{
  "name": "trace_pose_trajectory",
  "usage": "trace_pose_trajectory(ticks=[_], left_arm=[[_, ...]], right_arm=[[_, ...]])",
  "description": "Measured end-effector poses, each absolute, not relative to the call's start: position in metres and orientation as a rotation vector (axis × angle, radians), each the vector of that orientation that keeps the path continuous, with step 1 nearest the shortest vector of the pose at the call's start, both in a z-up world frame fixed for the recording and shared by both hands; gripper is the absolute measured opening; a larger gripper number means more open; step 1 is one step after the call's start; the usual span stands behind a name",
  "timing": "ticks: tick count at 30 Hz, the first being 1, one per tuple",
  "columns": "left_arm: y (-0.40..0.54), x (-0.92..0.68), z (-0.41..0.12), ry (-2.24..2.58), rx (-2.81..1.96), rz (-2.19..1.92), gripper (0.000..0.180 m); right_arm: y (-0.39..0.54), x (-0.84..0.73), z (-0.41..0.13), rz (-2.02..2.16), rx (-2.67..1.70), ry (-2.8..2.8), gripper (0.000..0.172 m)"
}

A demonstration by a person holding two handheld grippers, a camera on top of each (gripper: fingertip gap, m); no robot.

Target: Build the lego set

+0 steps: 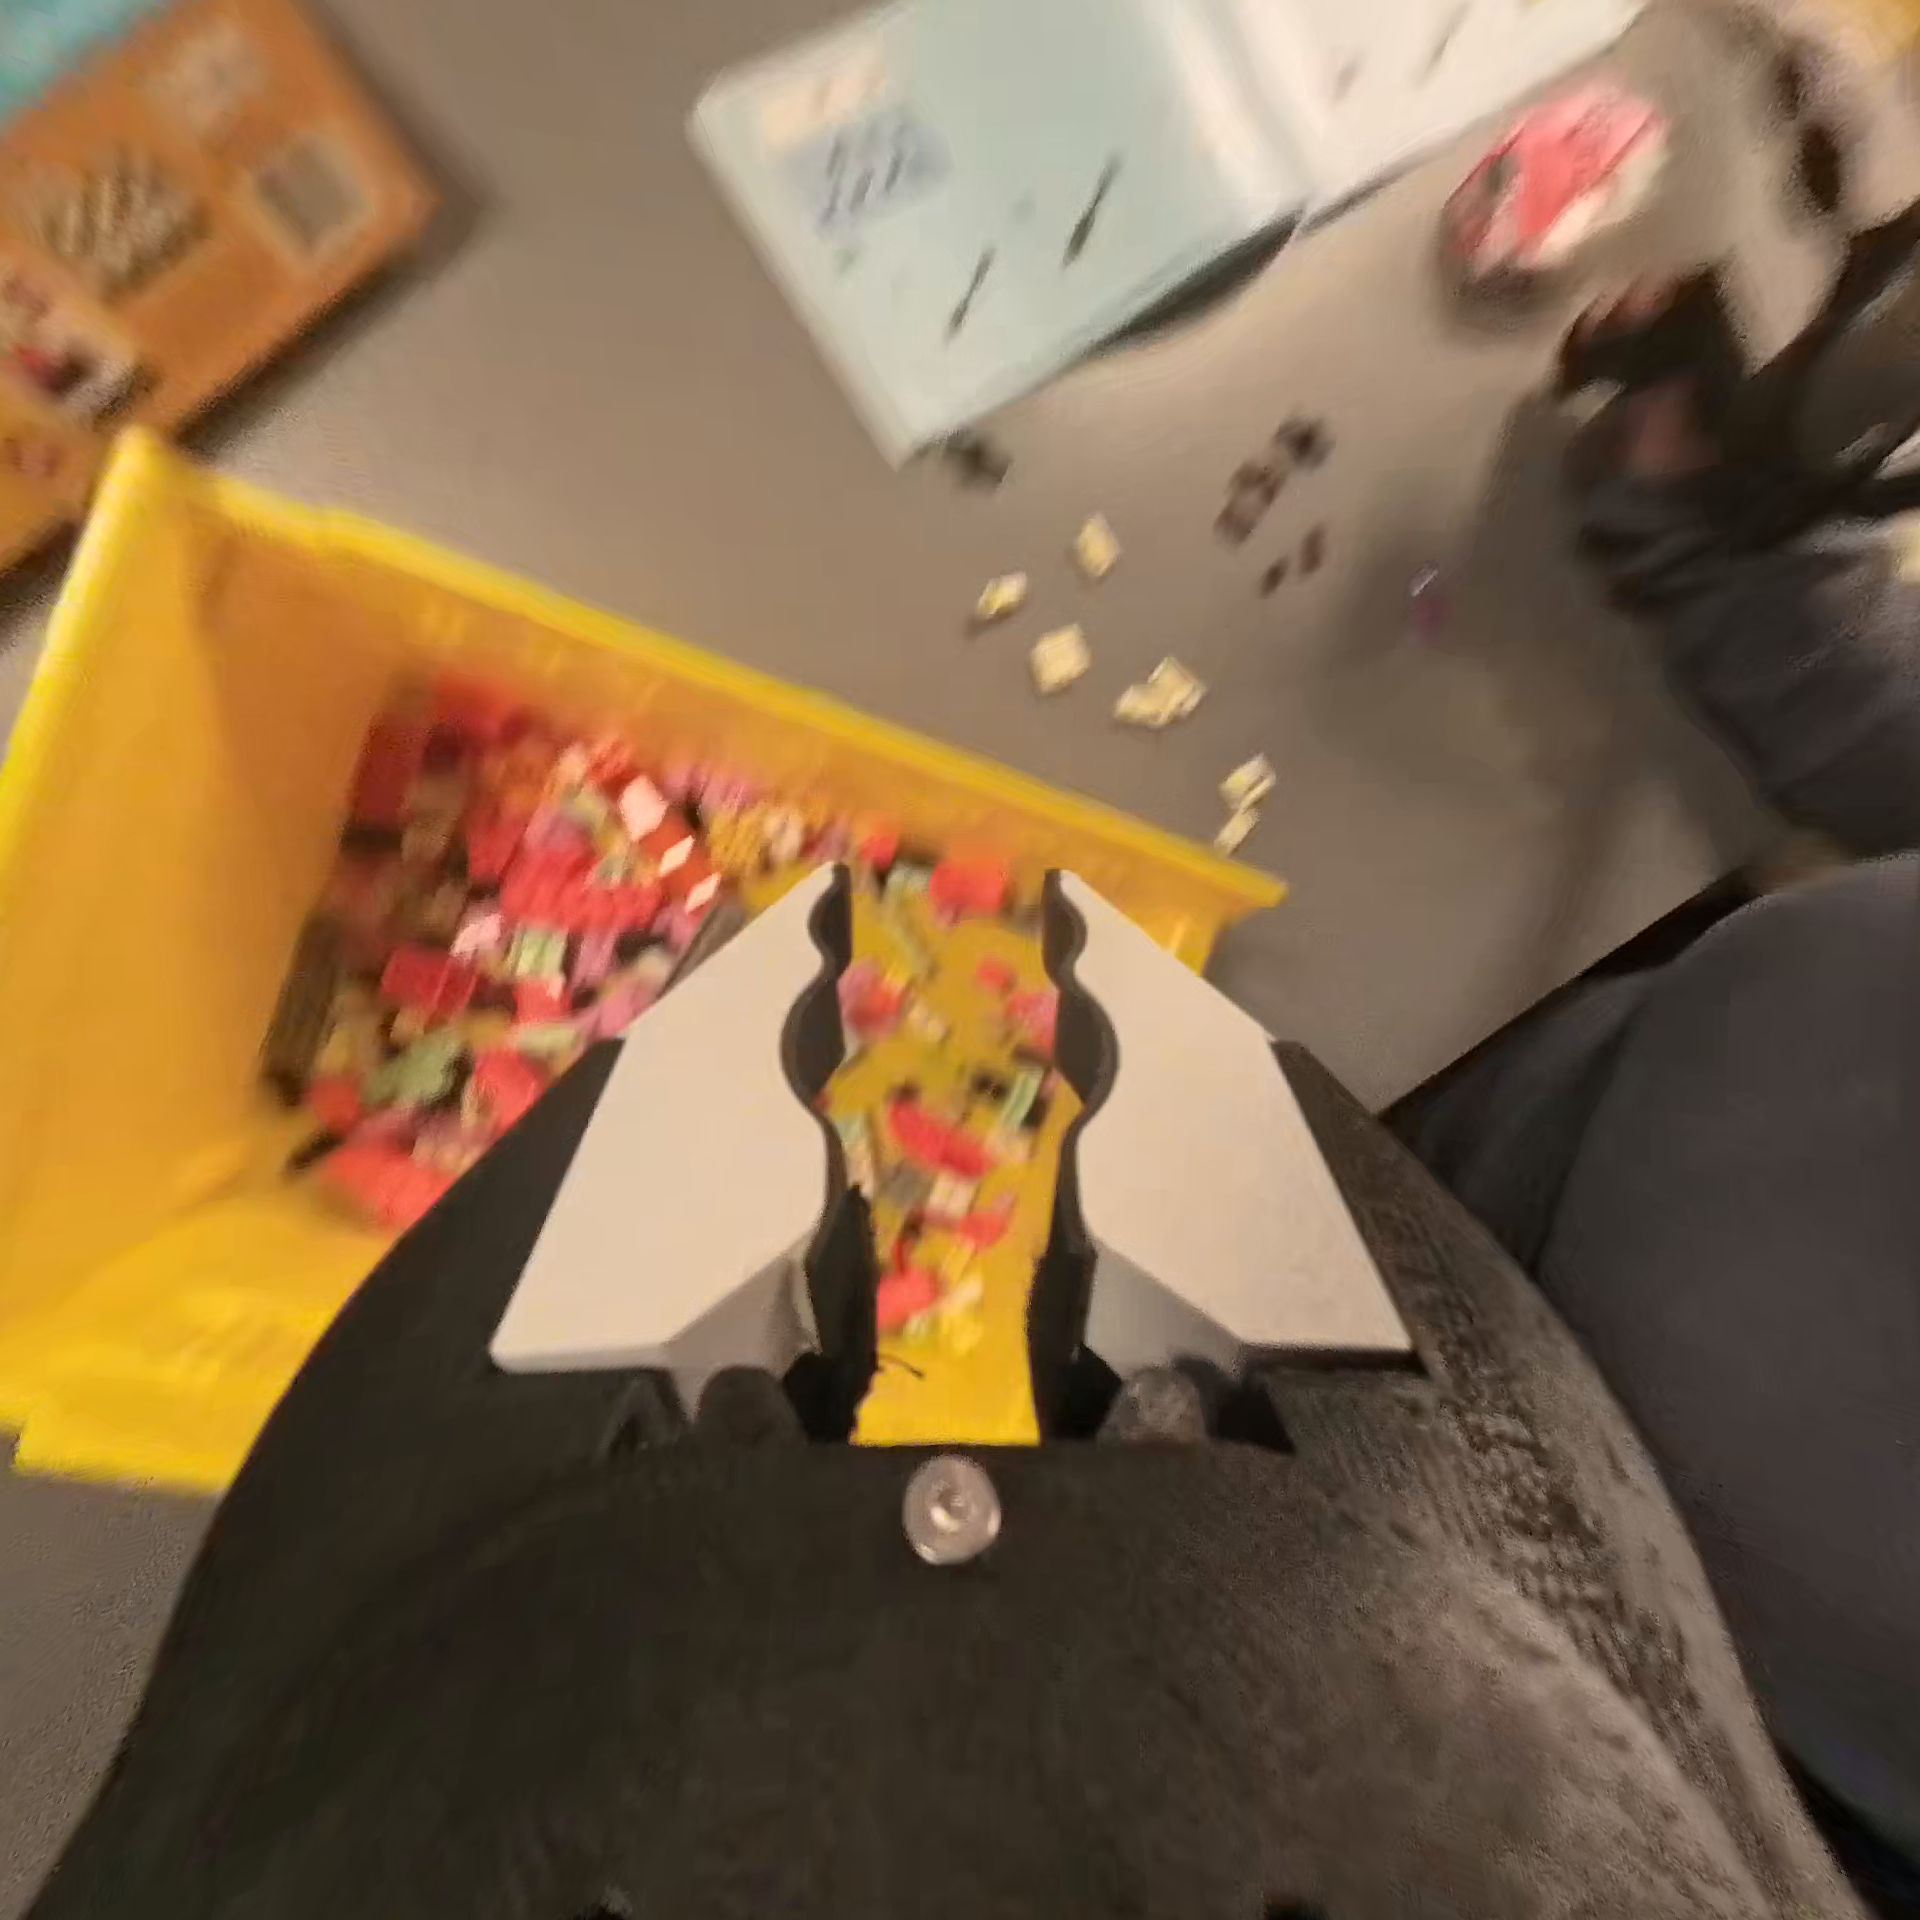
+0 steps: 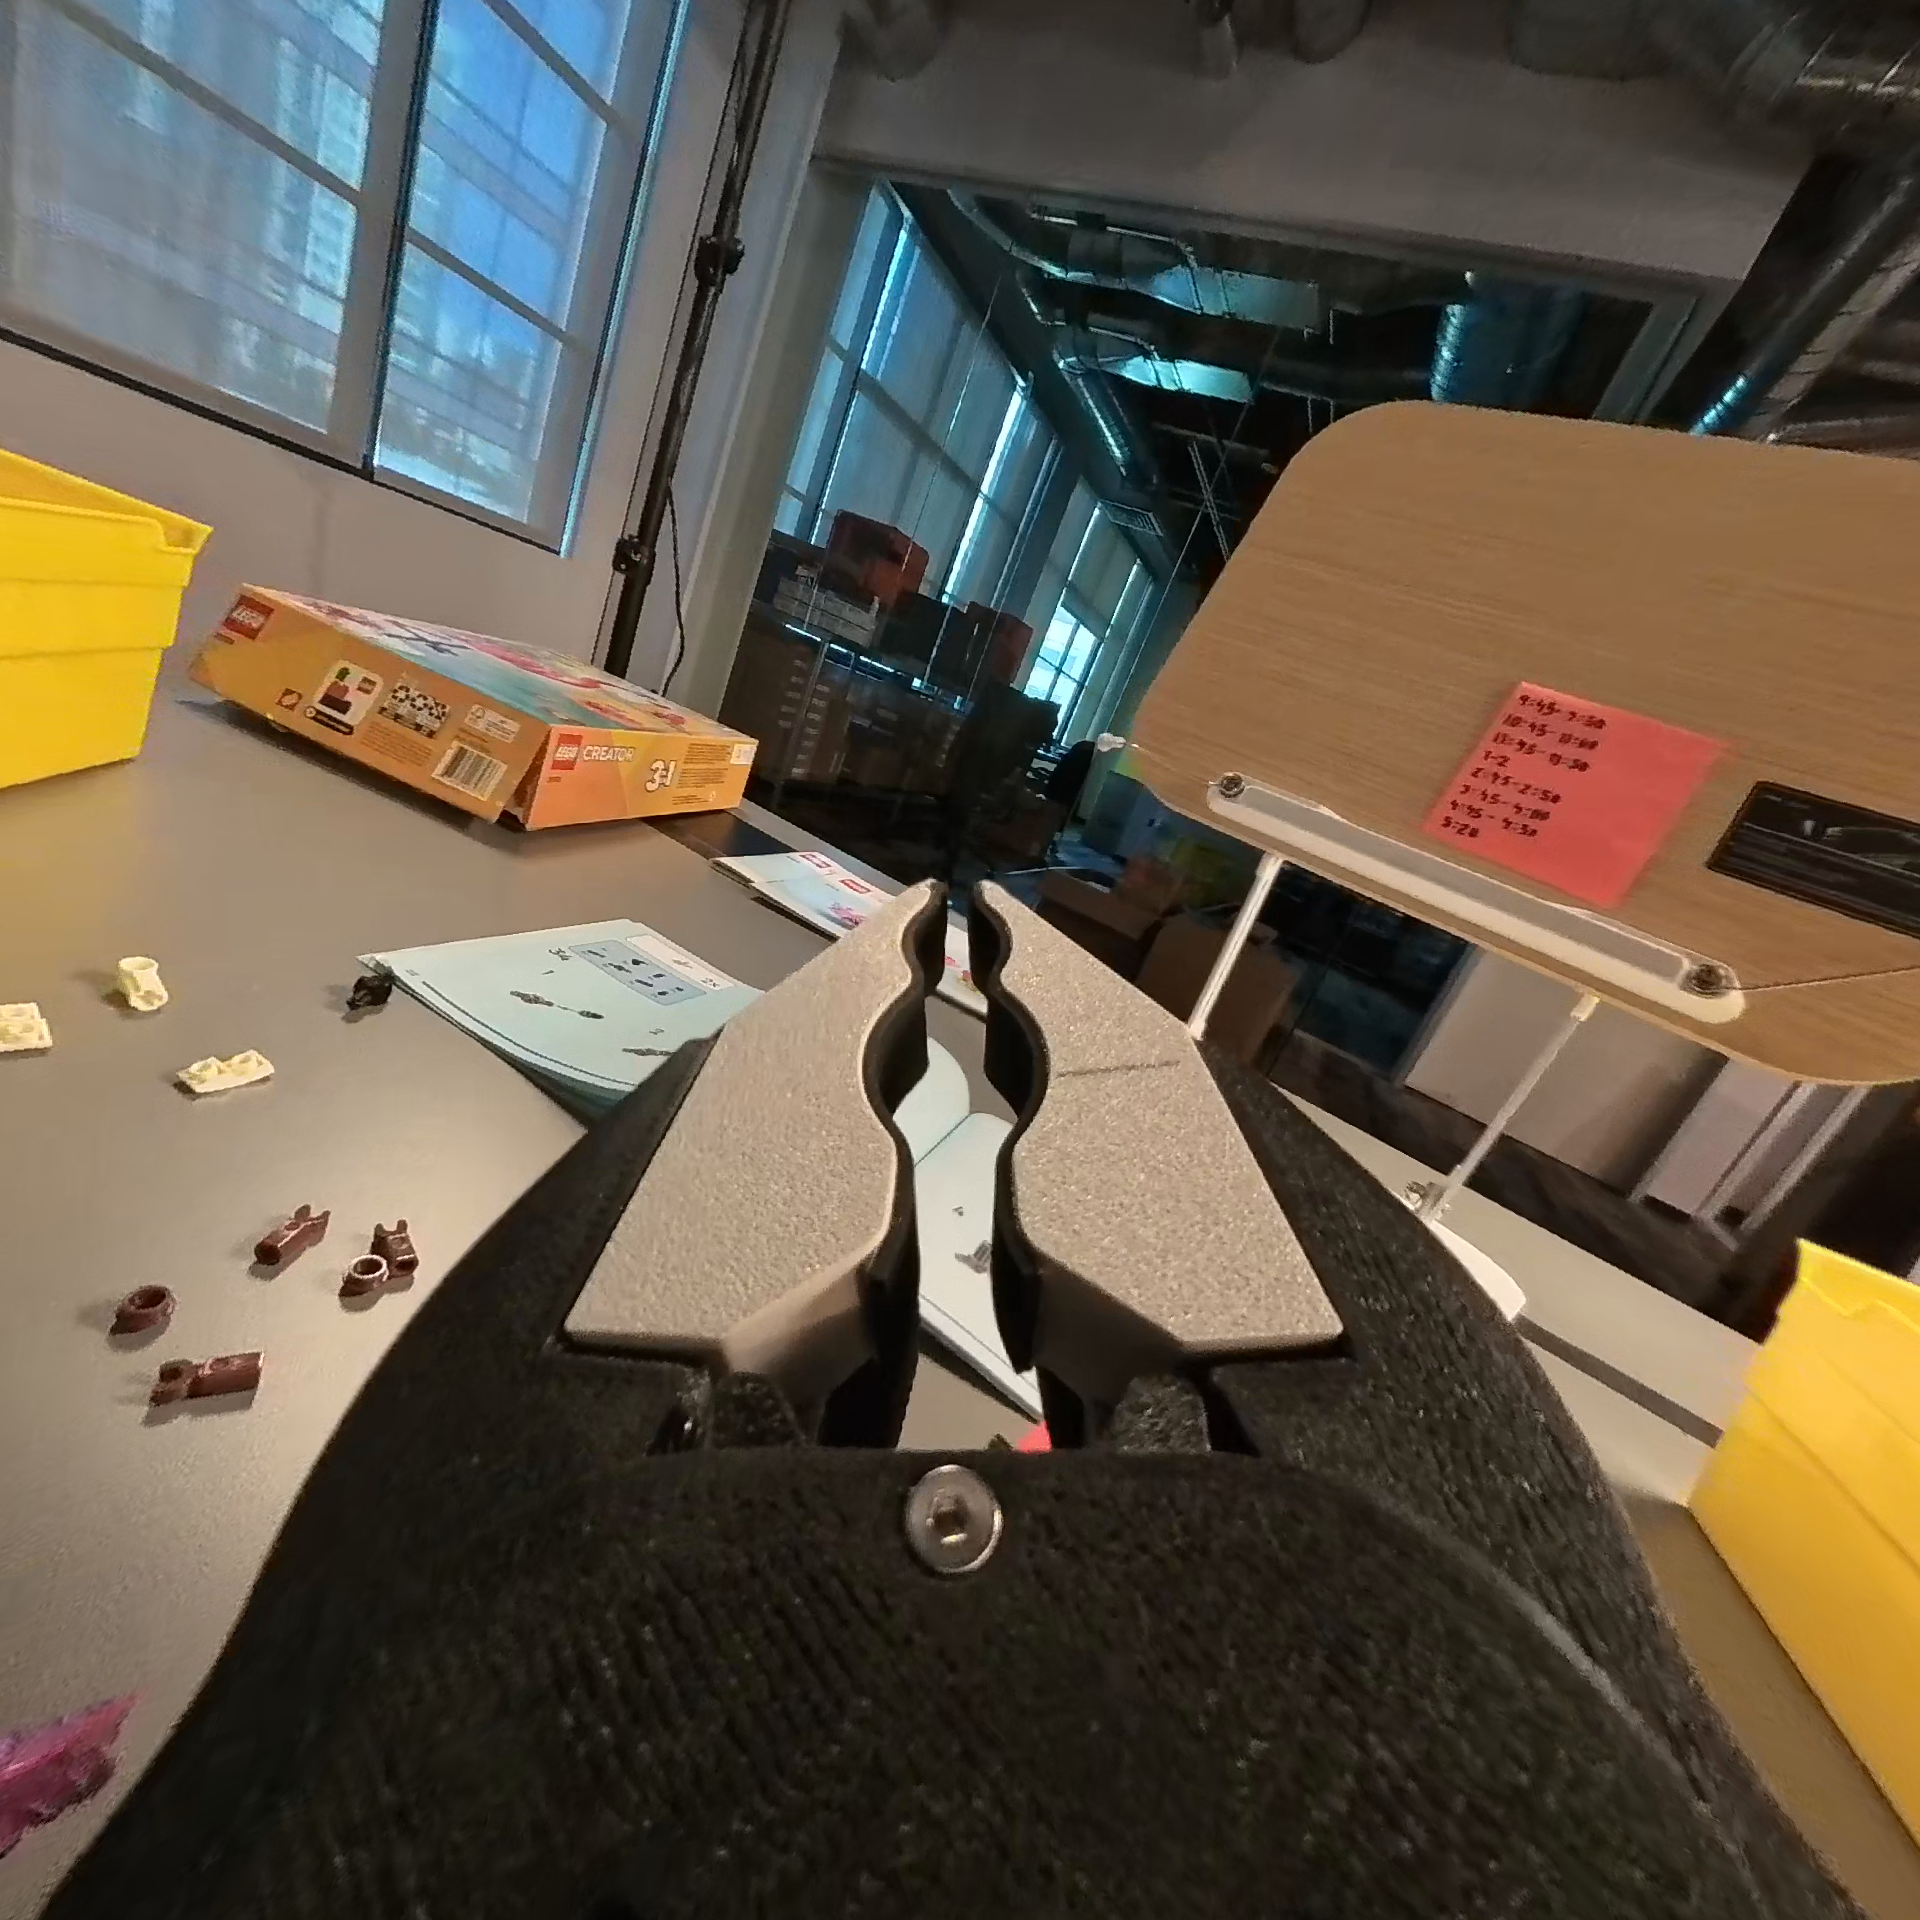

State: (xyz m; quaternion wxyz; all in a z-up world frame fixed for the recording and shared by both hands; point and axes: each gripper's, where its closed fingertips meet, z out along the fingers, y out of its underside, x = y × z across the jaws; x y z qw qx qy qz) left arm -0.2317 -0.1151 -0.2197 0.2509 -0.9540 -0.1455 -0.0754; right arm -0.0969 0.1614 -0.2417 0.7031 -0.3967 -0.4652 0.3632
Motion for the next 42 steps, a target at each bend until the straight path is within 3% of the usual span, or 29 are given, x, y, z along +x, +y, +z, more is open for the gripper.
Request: trace_pose_trajectory(ticks=[5, 10, 14, 19, 21, 24, 27, 35, 42], left_arm=[[-0.182, -0.234, -0.283, -0.395, -2.891, -0.123, 0.036], [-0.217, -0.225, -0.322, -0.13, -3.123, -0.085, 0.049], [-0.228, -0.231, -0.327, -0.008, -3.171, -0.144, 0.024], [-0.232, -0.231, -0.34, 0.024, -3.194, -0.272, 0.024], [-0.223, -0.224, -0.344, 0.042, -3.144, -0.315, 0.037], [-0.2, -0.254, -0.352, 0.029, -3.064, 0.049, 0.124], [-0.19, -0.267, -0.358, 0.012, -3.036, 0.203, 0.147], [-0.152, -0.222, -0.363, -0.07, -2.911, -0.19, 0.157], [-0.152, -0.221, -0.383, 0.002, -2.995, 0.005, 0.157]], right_arm=[[0.163, -0.099, -0.244, 0.797, -0.892, -1.041, 0.001], [0.16, -0.101, -0.246, 0.791, -0.881, -1.061, 0.001], [0.159, -0.103, -0.248, 0.766, -0.872, -1.08, 0.001], [0.16, -0.105, -0.25, 0.734, -0.874, -1.089, 0.001], [0.16, -0.105, -0.251, 0.722, -0.873, -1.094, 0.001], [0.162, -0.104, -0.25, 0.693, -0.871, -1.083, 0.002], [0.166, -0.101, -0.247, 0.676, -0.877, -1.053, 0.004], [0.167, -0.103, -0.249, 0.648, -0.879, -1.063, 0.005], [0.168, -0.103, -0.25, 0.642, -0.881, -1.067, 0.006]])
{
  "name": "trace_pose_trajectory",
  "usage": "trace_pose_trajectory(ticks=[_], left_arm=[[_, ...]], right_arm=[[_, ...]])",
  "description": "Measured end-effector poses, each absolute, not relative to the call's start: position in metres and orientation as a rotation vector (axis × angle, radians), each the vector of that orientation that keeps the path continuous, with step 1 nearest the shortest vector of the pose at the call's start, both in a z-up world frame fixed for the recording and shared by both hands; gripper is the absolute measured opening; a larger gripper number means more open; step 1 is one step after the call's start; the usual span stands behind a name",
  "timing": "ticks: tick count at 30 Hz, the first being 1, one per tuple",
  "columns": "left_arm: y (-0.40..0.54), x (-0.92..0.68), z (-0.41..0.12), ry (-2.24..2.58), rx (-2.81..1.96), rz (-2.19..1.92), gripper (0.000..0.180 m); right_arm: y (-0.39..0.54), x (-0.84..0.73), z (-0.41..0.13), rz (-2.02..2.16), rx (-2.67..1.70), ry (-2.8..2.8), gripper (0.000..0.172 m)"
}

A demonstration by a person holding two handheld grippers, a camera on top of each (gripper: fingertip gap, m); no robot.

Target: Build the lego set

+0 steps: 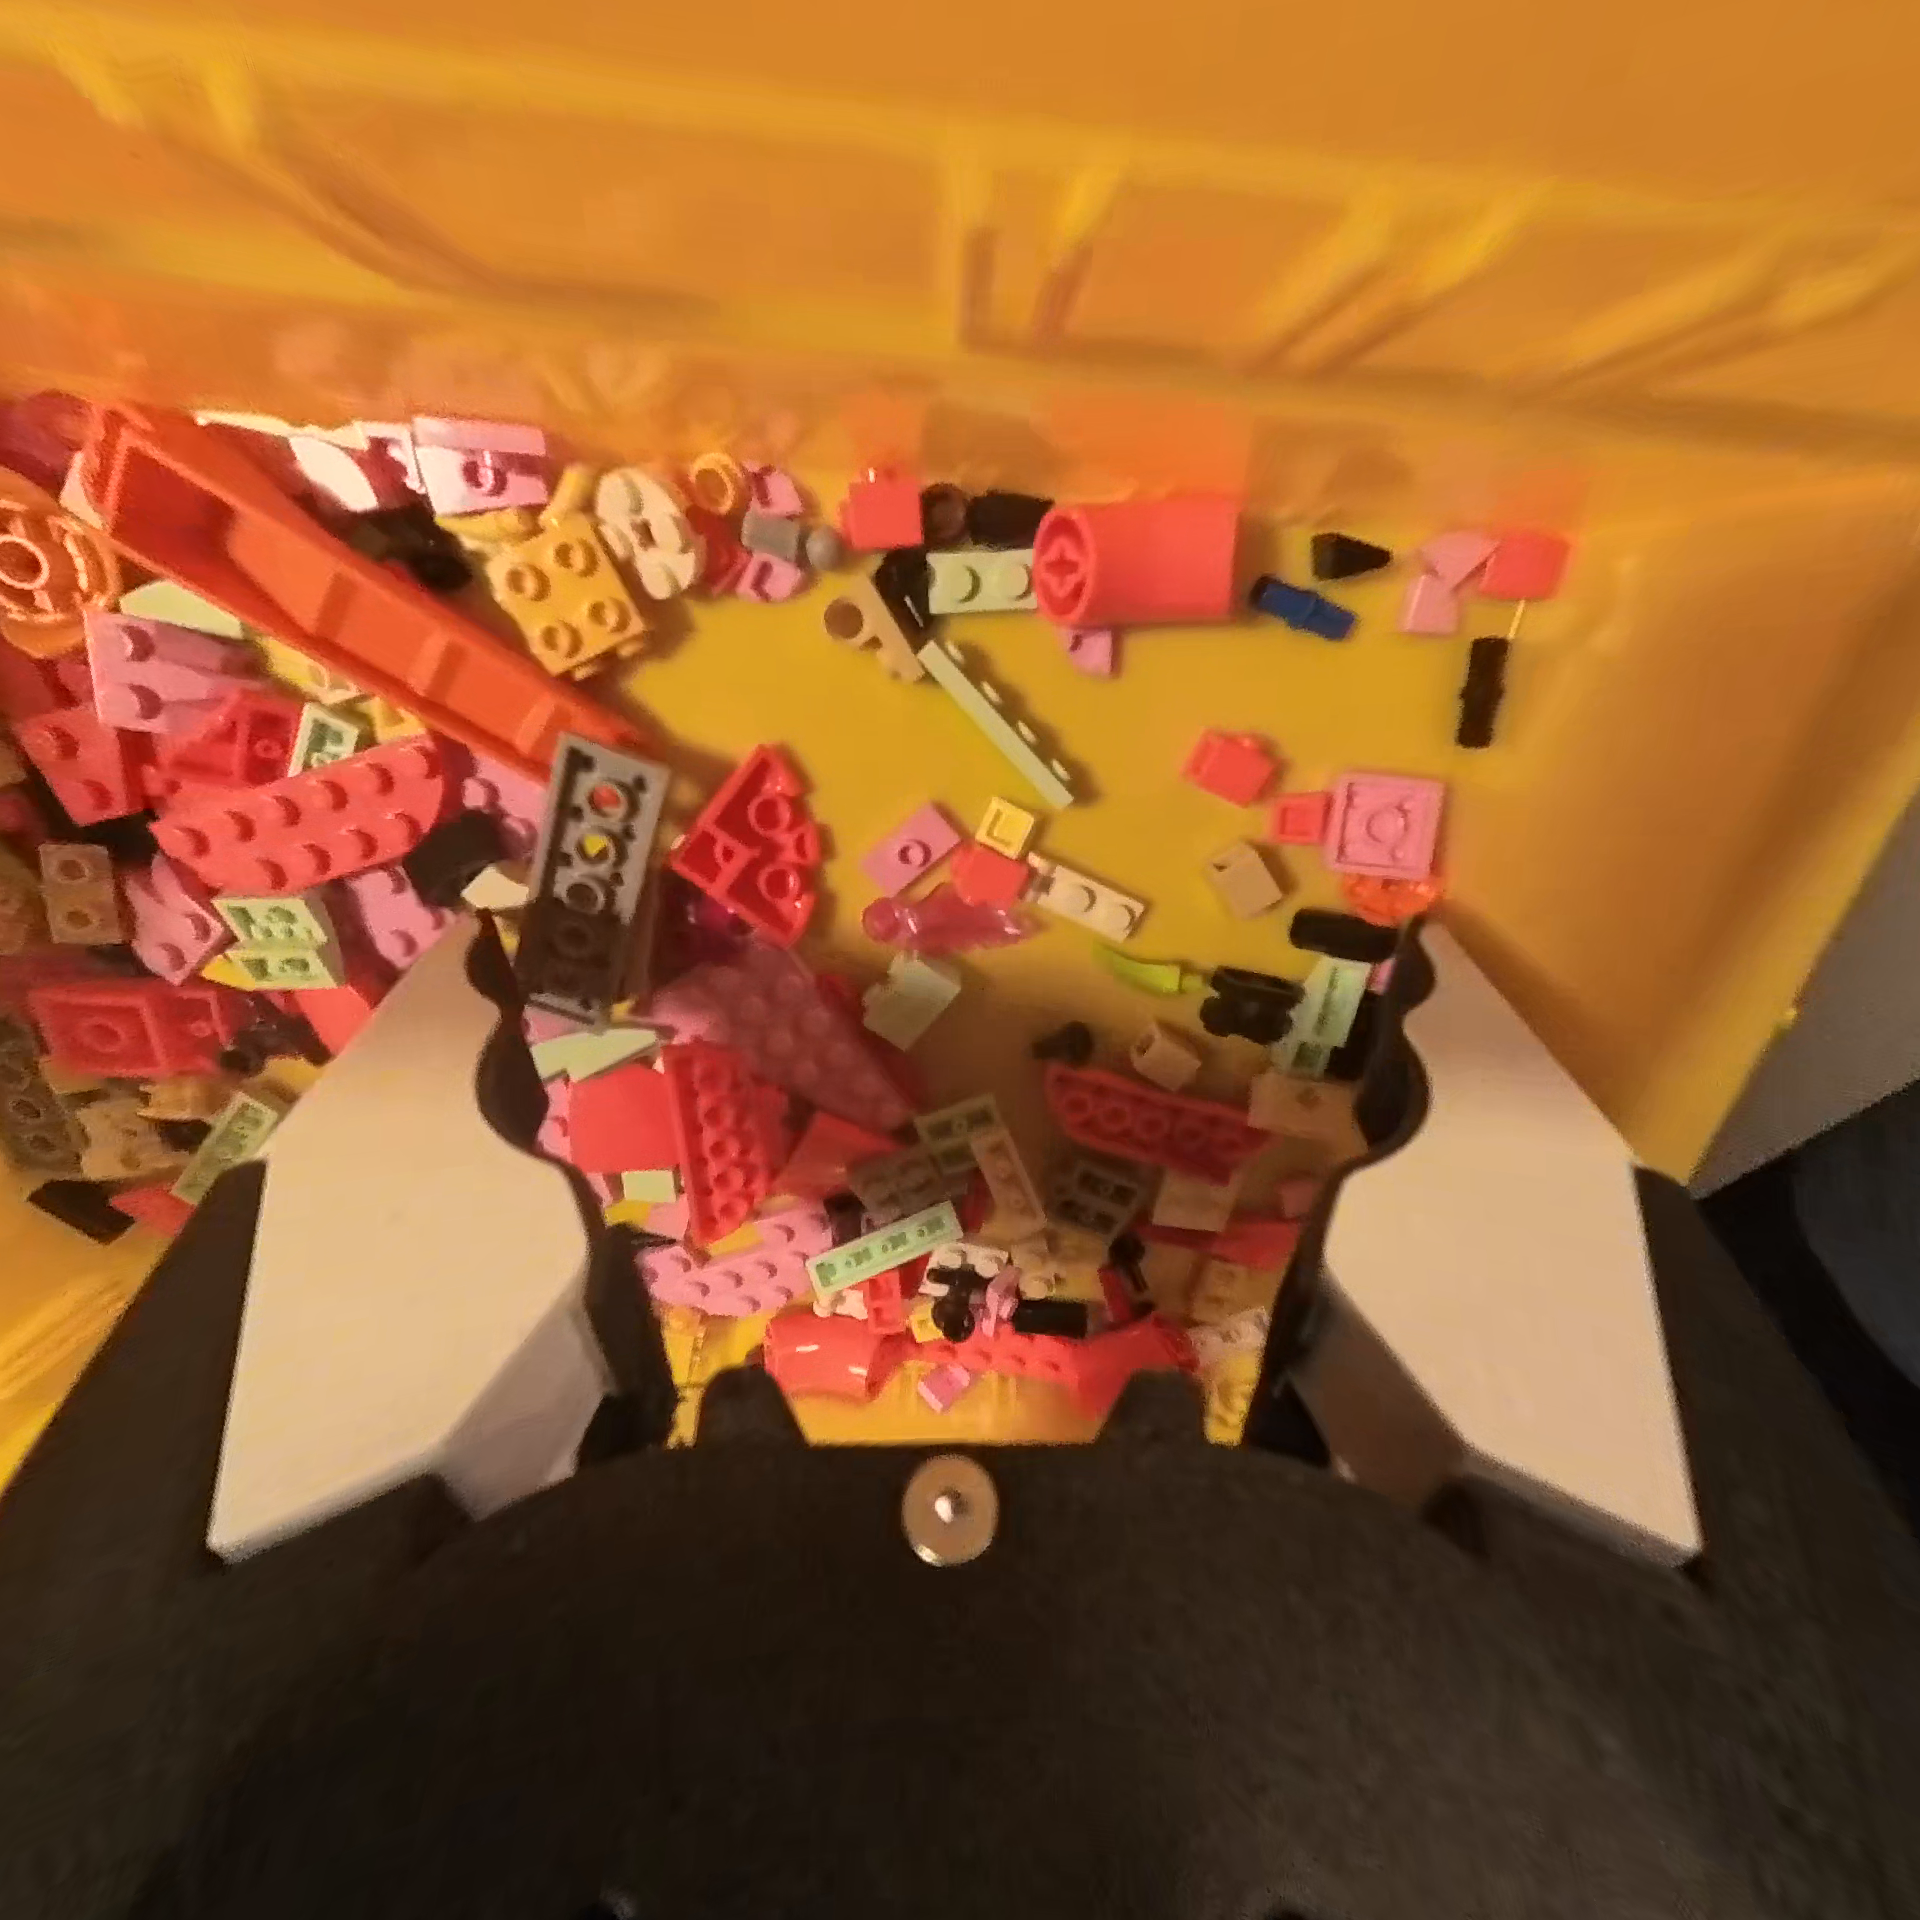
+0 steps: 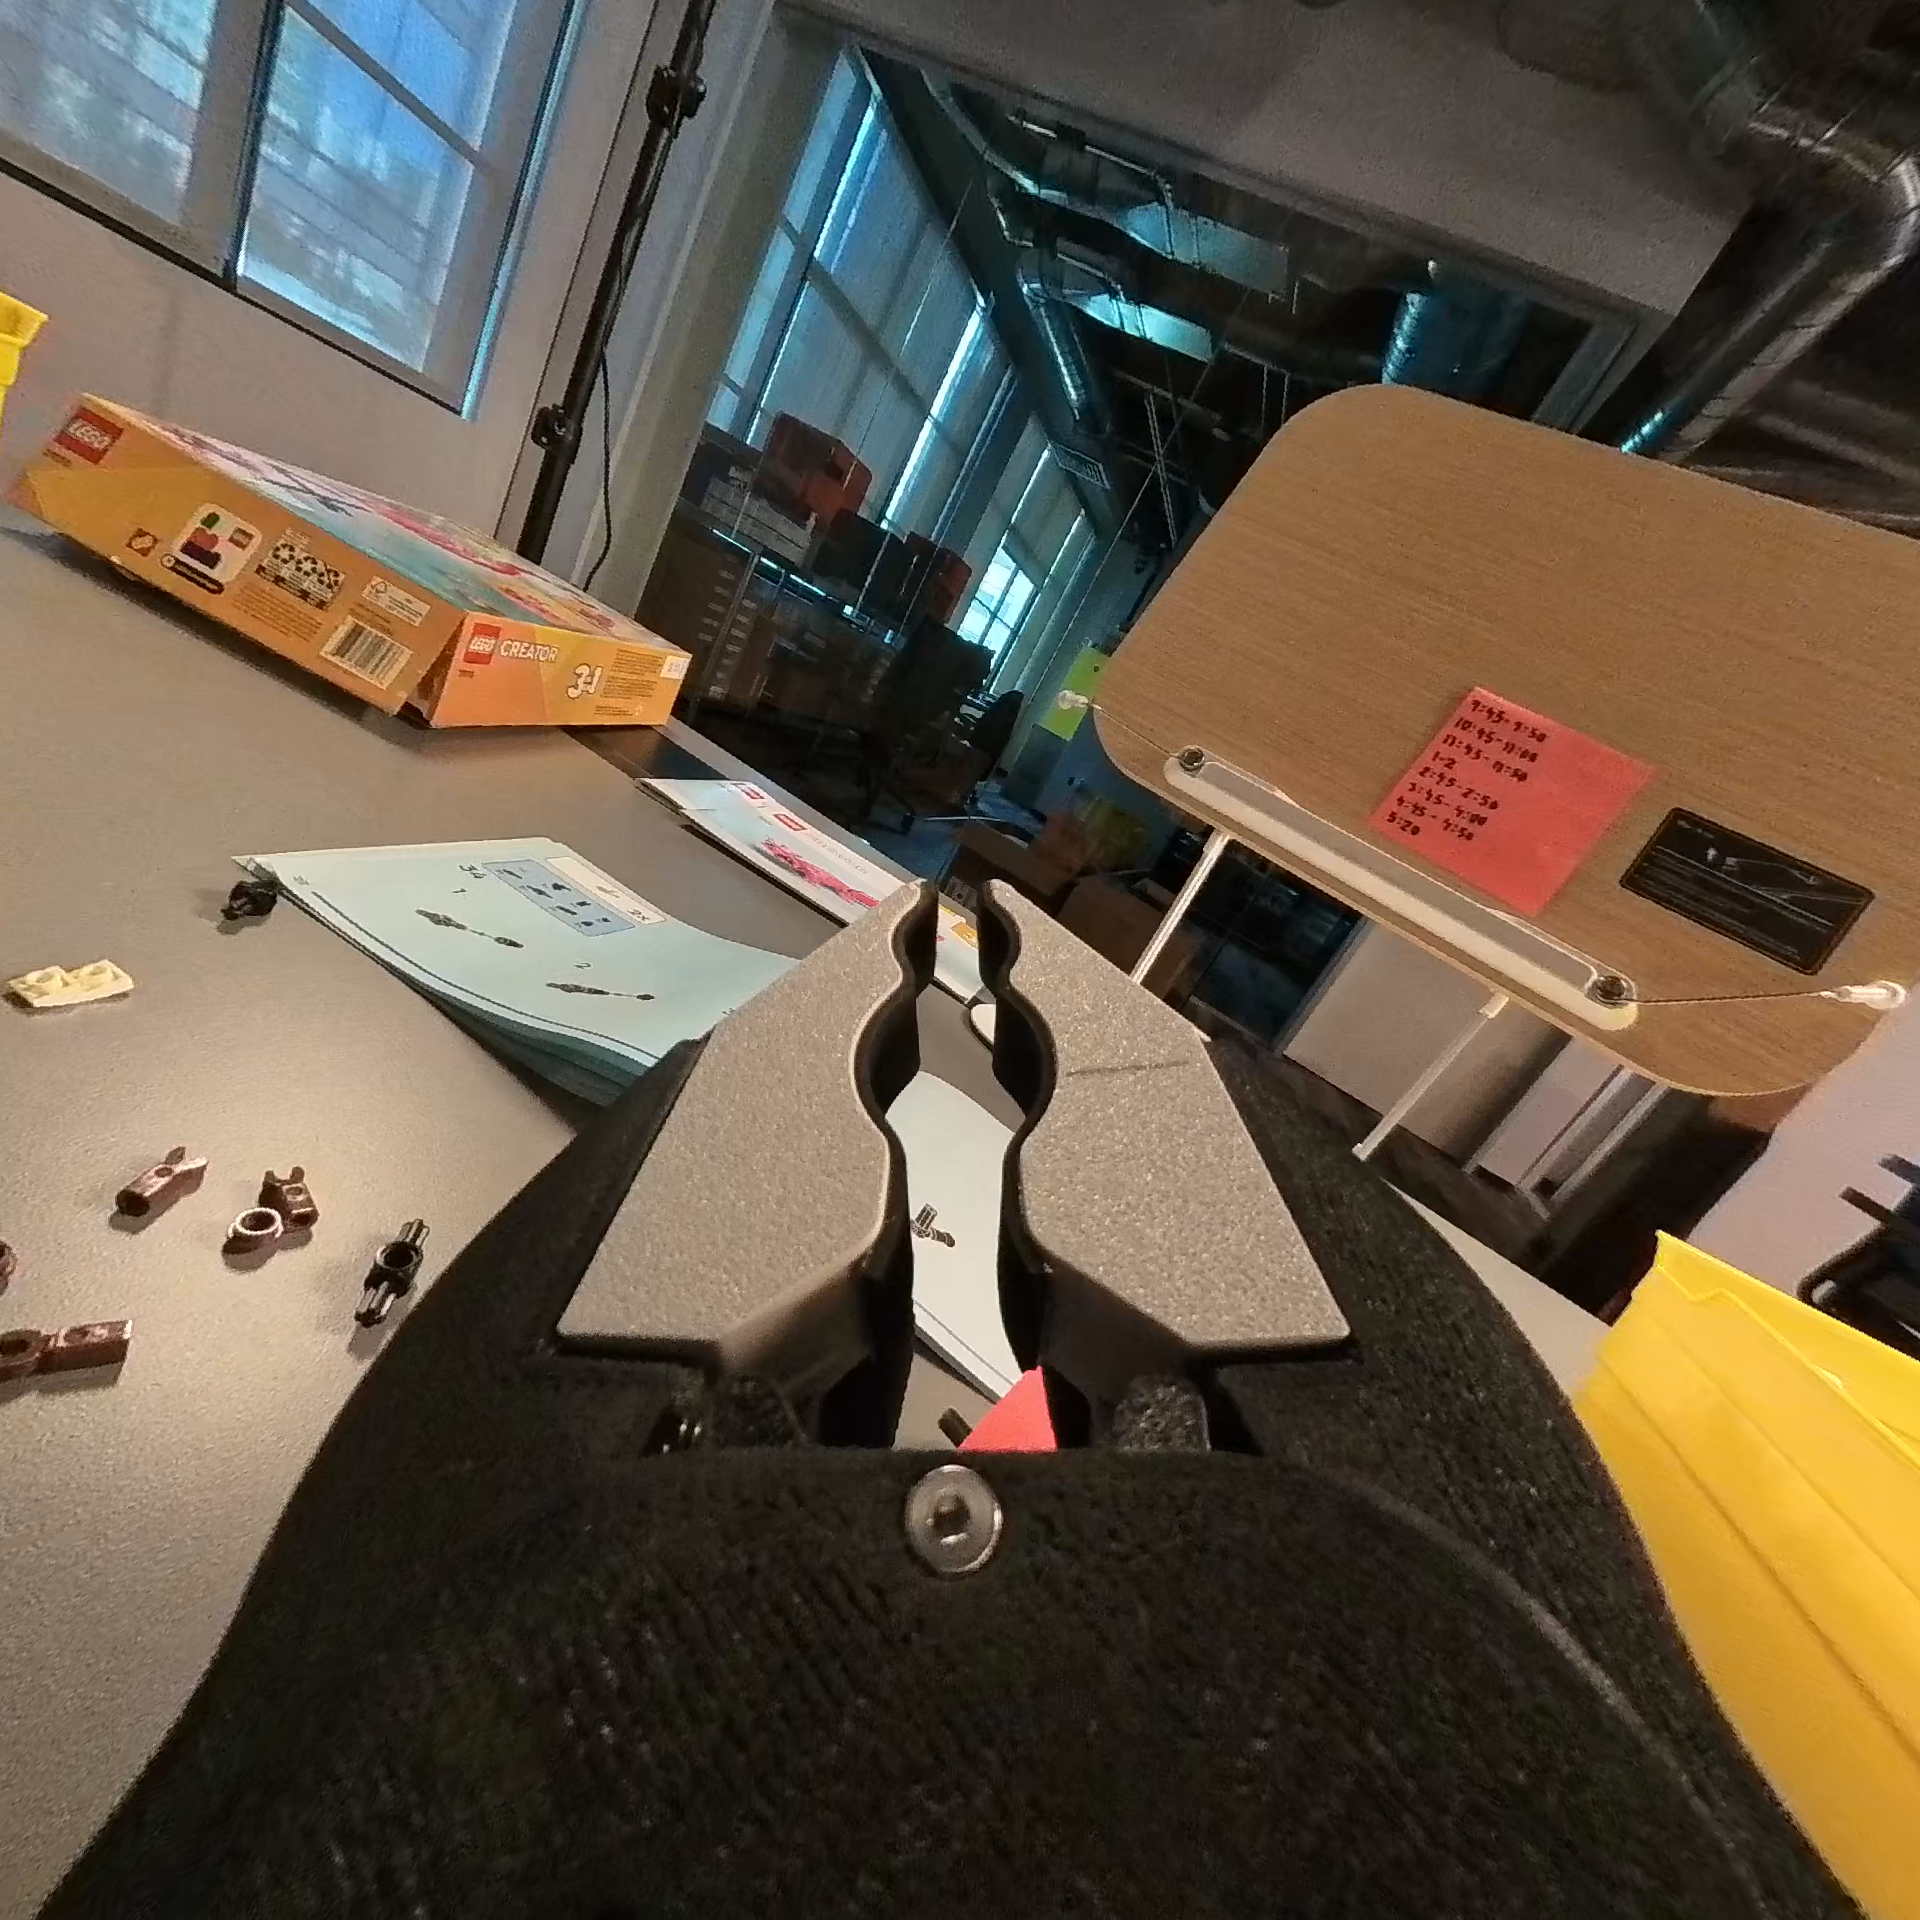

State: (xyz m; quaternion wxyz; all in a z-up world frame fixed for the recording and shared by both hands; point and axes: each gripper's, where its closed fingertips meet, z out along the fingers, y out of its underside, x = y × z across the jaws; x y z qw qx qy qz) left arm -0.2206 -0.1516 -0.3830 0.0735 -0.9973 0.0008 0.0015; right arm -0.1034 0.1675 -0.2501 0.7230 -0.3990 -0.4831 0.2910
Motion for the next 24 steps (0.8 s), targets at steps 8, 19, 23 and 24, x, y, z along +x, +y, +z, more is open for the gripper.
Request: trace_pose_trajectory(ticks=[8, 19, 23, 24], left_arm=[[-0.157, -0.257, -0.38, -0.122, -3.014, 0.107, 0.157], [-0.152, -0.281, -0.343, -0.35, -2.835, -0.131, 0.127], [-0.165, -0.313, -0.33, -0.394, -2.855, 0.091, 0.096], [-0.167, -0.321, -0.326, -0.417, -2.848, 0.13, 0.082]], right_arm=[[0.167, -0.105, -0.252, 0.628, -0.88, -1.08, 0.005], [0.166, -0.107, -0.255, 0.621, -0.886, -1.099, 0.004], [0.165, -0.107, -0.256, 0.626, -0.887, -1.104, 0.004], [0.165, -0.108, -0.256, 0.628, -0.886, -1.105, 0.004]])
